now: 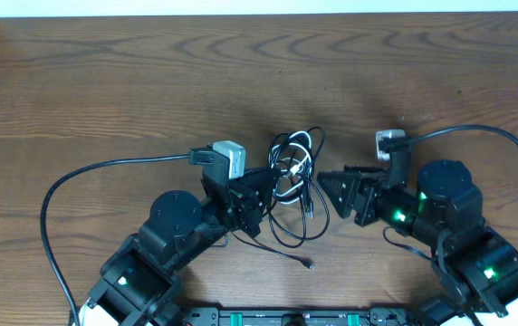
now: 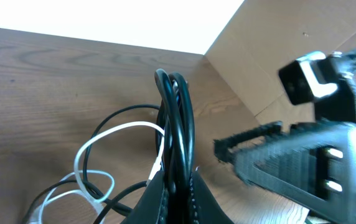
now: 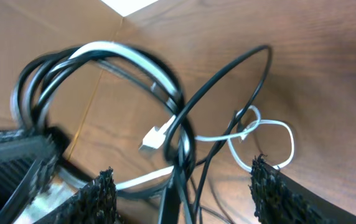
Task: Untangle cables
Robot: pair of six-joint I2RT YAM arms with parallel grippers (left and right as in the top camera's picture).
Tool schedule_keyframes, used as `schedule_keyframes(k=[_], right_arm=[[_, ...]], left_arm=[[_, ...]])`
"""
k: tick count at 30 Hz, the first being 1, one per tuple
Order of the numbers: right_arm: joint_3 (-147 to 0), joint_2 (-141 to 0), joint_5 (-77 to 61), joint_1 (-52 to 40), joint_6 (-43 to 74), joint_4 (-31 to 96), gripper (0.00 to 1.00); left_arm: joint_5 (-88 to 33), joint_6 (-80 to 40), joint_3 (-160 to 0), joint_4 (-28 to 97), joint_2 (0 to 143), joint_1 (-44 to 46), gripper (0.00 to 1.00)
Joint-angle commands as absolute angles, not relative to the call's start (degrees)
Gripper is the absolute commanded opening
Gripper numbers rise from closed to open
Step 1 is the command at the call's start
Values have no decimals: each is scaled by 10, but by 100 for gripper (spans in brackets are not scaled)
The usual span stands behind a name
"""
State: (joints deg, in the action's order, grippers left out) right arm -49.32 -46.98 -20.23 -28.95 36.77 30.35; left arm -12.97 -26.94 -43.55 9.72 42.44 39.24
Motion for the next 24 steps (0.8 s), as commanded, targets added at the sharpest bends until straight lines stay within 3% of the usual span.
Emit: schedule_keyframes(k=[1, 9, 15, 24], right_arm=[[-494, -469, -230, -286, 350, 328, 67], [-494, -502, -205, -286, 365, 348, 55], [-494, -514, -201, -286, 377, 332, 55], [-494, -549, -179, -286, 377, 386, 46]], left_arm=[[-124, -267, -456, 82, 424, 392, 8], [-127, -282, -456, 74, 424, 392, 8], [-129, -282, -456, 74, 424, 392, 7], [-129, -281, -456, 74, 424, 392, 8]])
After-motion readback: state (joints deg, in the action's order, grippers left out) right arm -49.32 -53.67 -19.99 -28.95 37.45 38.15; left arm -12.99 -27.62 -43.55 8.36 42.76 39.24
